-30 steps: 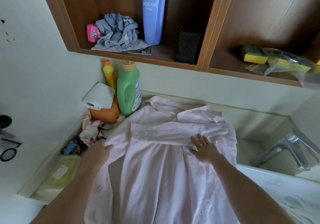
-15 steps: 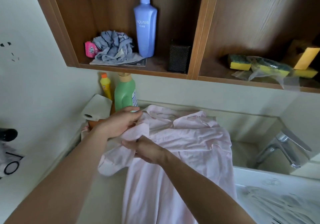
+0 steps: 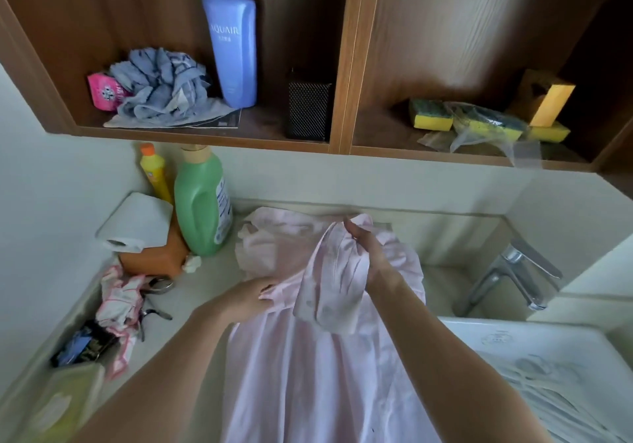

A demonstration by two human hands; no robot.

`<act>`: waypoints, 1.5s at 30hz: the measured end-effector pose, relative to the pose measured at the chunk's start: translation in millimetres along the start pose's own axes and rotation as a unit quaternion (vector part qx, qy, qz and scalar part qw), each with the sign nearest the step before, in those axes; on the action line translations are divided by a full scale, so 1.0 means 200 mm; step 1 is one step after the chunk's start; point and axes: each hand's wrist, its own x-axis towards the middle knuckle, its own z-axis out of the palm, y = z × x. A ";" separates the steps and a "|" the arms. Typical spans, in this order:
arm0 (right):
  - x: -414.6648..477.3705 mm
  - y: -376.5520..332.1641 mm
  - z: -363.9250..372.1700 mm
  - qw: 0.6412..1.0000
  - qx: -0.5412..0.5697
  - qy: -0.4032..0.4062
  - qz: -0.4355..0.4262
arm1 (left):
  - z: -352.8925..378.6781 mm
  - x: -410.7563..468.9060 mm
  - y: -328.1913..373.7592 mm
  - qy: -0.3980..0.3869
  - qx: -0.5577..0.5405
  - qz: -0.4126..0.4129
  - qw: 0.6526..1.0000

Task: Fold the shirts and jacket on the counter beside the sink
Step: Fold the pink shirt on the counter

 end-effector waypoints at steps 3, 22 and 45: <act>0.02 -0.02 -0.16 0.994 0.107 0.032 0.002 | 0.04 0.04 -0.02 -0.011 0.093 -0.013 0.996; 0.09 -0.11 -0.29 0.991 0.022 0.120 0.064 | 0.03 -0.01 -0.11 0.302 0.112 -0.107 0.941; 0.06 -0.09 -0.22 0.953 0.284 0.096 0.043 | -0.07 -0.16 -0.37 0.335 0.203 -0.107 0.914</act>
